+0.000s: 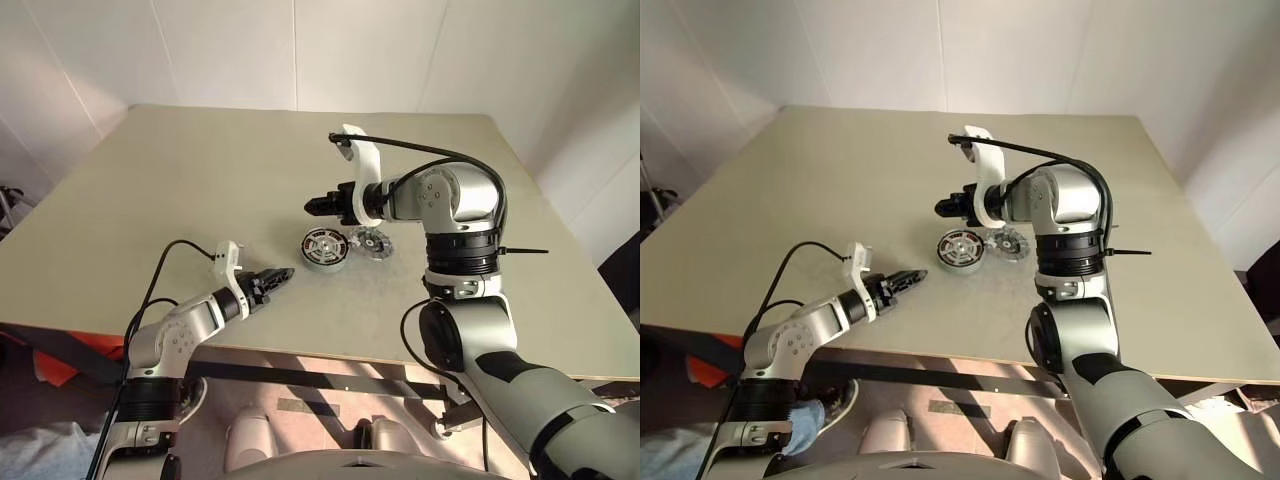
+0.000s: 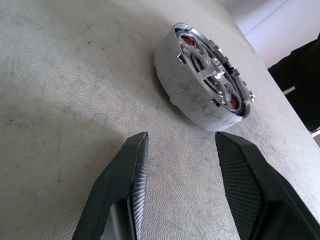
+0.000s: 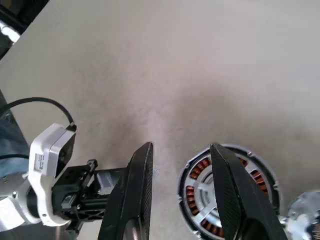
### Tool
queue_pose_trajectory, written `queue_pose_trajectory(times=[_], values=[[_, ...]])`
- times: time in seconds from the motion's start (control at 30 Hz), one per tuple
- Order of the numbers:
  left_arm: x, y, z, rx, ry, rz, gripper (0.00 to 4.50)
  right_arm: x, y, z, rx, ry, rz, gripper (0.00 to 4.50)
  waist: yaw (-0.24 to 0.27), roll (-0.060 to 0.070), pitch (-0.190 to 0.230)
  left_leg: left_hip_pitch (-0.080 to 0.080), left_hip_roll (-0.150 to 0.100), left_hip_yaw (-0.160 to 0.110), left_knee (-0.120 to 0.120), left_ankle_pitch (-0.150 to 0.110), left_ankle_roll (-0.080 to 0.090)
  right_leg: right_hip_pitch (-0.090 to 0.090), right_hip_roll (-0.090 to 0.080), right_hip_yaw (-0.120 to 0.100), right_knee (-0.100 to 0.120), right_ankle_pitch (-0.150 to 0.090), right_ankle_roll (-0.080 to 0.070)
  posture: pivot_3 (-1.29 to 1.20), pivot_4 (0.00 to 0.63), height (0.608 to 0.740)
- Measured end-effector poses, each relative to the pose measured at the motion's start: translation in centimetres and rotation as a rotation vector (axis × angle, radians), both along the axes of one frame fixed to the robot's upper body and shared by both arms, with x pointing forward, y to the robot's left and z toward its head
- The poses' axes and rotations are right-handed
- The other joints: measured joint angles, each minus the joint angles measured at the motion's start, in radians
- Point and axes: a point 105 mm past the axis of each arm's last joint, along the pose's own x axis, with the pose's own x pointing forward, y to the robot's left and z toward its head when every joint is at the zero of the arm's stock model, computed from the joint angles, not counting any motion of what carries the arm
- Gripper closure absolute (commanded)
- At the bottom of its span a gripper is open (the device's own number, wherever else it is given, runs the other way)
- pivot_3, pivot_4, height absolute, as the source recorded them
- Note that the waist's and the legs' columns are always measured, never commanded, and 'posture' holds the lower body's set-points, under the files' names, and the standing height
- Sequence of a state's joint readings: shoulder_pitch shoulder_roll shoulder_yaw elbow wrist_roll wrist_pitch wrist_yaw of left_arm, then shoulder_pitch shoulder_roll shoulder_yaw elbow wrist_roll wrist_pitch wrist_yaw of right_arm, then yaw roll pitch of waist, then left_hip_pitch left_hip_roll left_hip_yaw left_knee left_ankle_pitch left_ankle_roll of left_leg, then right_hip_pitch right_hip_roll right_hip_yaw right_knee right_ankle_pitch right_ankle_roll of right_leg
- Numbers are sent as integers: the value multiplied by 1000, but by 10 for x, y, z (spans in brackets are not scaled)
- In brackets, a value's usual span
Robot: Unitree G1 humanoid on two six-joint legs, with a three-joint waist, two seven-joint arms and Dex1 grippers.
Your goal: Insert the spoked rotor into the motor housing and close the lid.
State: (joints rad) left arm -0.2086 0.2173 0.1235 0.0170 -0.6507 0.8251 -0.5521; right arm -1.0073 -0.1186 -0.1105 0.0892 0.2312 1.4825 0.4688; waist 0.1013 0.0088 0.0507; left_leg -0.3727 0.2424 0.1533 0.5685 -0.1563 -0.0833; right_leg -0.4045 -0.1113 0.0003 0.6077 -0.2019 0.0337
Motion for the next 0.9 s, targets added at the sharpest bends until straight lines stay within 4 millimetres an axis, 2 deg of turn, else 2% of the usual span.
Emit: queue_pose_trajectory(times=[0.03,0.1,0.2,0.3,0.5,0.6,0.7,0.77,0.9], values=[[1,-1,1,-2,0,-4,2248,3,-7,4,-21,-64,-10,2515,3,0,0,0,0,0,0,0,0,0,0,0,0,0,0,0,0,740],[4,-2,2,-1,-2,-6,2248,7,-27,1,-93,-158,-40,2515,10,-1,-1,0,0,-1,0,0,0,2,0,-1,-1,0,0,0,0,740],[8,-4,2,-1,3,-14,2248,6,-70,-36,-227,-158,-120,2515,22,-1,-1,1,0,-1,1,0,0,3,0,0,-1,0,0,0,0,740],[13,-11,6,-16,-3,-33,2248,-4,-98,-67,-261,-78,-192,2515,24,0,0,1,0,-1,1,1,-1,2,0,0,1,0,0,0,0,740],[34,-39,32,-84,-44,-99,2248,-17,-115,-75,-230,-62,-262,2515,22,0,0,2,-1,-1,2,1,-1,3,0,1,1,0,0,0,0,740],[41,-56,39,-131,-16,-138,2248,-28,-117,-92,-225,-15,-277,2515,24,0,0,2,-1,-1,2,1,-1,4,0,1,1,0,0,0,0,740],[41,-67,37,-150,13,-163,2248,-36,-121,-108,-233,35,-293,2515,23,0,0,2,-1,-1,2,0,0,4,0,1,1,0,0,0,0,740],[45,-75,30,-143,44,-160,2248,-38,-125,-111,-231,43,-314,2515,24,0,0,2,-1,-1,2,1,0,4,0,1,1,0,0,0,0,740],[53,-88,30,-138,50,-151,2248,-38,-123,-112,-222,43,-331,2515,26,0,-1,5,-2,-1,3,1,0,8,-2,1,1,0,0,0,0,740]])
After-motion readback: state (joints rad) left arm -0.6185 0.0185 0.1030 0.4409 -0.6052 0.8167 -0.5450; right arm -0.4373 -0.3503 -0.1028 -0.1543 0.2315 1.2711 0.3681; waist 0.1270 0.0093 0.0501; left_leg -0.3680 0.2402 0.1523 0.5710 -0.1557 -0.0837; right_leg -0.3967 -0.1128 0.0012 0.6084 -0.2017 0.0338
